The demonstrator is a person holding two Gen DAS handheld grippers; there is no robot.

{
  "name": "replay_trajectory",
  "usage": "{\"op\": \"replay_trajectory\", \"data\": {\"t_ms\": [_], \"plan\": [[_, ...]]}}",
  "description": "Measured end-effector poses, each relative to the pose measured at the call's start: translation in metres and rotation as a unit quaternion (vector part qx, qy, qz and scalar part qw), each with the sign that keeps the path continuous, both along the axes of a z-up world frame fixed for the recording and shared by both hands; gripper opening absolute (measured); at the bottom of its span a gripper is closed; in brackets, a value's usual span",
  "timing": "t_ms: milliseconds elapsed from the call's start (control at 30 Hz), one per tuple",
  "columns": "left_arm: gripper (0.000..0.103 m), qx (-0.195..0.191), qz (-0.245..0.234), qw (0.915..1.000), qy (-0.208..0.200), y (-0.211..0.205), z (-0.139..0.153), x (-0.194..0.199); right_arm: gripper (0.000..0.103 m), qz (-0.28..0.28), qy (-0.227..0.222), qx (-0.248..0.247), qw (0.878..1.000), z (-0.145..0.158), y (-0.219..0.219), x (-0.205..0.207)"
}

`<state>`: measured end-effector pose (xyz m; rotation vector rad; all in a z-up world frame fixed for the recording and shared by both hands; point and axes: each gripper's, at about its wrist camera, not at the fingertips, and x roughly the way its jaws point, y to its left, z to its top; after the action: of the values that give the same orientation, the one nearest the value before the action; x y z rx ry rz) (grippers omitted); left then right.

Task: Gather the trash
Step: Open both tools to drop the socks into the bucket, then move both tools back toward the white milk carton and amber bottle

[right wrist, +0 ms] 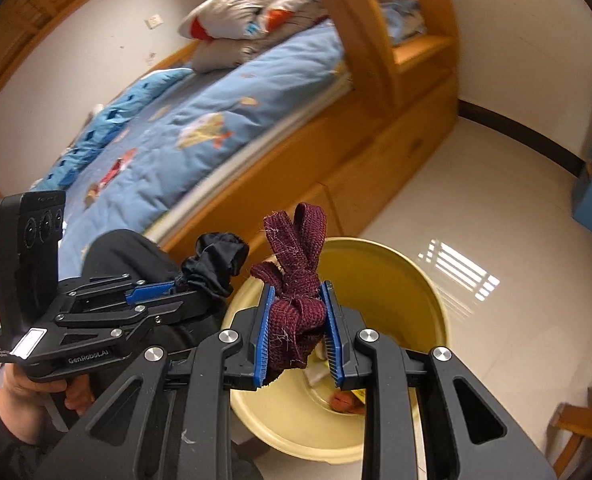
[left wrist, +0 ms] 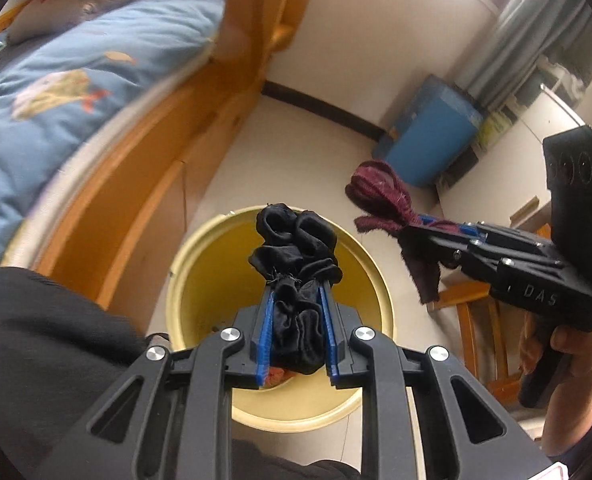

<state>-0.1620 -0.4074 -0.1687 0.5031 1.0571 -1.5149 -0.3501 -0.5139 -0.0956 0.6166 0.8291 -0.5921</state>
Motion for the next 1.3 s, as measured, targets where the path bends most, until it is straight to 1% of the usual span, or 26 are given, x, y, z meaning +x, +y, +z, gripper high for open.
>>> {"op": "replay_trajectory", "data": {"t_ms": [100, 133, 200, 233, 267, 300, 367, 533, 767, 967, 1067, 1200, 1300], "plan": [[0.021, 0.01, -0.009, 0.9999, 0.006, -0.008, -0.008, -0.005, 0.023, -0.003, 0.01, -0.004, 1.0, -0.001, -0.002, -0.006], [0.023, 0.014, -0.012, 0.9998, 0.006, -0.009, -0.01, -0.006, 0.026, -0.003, 0.016, -0.006, 1.0, -0.002, -0.002, -0.008], [0.051, 0.027, -0.009, 0.9996, 0.006, -0.015, -0.018, -0.007, 0.029, -0.006, 0.027, -0.006, 1.0, -0.006, -0.005, -0.01], [0.08, 0.031, -0.003, 0.9995, 0.006, -0.016, -0.02, -0.006, 0.034, -0.007, 0.03, -0.004, 1.0, -0.007, -0.006, -0.011], [0.085, 0.029, 0.01, 0.9995, 0.006, -0.015, -0.022, -0.003, 0.035, -0.011, 0.03, -0.003, 0.999, -0.008, -0.006, -0.013], [0.085, 0.027, 0.02, 0.9994, 0.007, -0.014, -0.023, 0.001, 0.036, -0.013, 0.029, -0.001, 0.999, -0.009, -0.006, -0.015], [0.085, 0.024, 0.019, 0.9994, 0.015, -0.012, -0.022, 0.003, 0.037, -0.017, 0.025, 0.005, 1.0, -0.011, -0.007, -0.019], [0.085, 0.01, 0.019, 0.9998, 0.003, -0.004, -0.013, 0.004, 0.037, -0.025, 0.016, 0.011, 0.999, -0.011, -0.008, -0.022], [0.085, -0.008, 0.032, 0.9995, -0.002, 0.007, 0.004, 0.011, 0.037, -0.012, 0.009, 0.015, 1.0, -0.006, -0.006, -0.011], [0.085, -0.022, 0.05, 0.9985, -0.005, 0.019, 0.015, 0.026, 0.037, 0.015, 0.003, 0.011, 1.0, 0.002, 0.005, 0.01], [0.085, -0.034, 0.063, 0.9973, -0.016, 0.025, 0.024, 0.032, 0.037, 0.036, 0.0, 0.009, 0.999, 0.006, 0.011, 0.025], [0.085, -0.053, 0.09, 0.9942, -0.028, 0.038, 0.039, 0.046, 0.037, 0.065, -0.013, 0.003, 0.998, 0.013, 0.02, 0.047], [0.085, -0.07, 0.117, 0.9895, -0.047, 0.053, 0.051, 0.061, 0.037, 0.092, -0.031, 0.0, 0.995, 0.02, 0.027, 0.071]]}}
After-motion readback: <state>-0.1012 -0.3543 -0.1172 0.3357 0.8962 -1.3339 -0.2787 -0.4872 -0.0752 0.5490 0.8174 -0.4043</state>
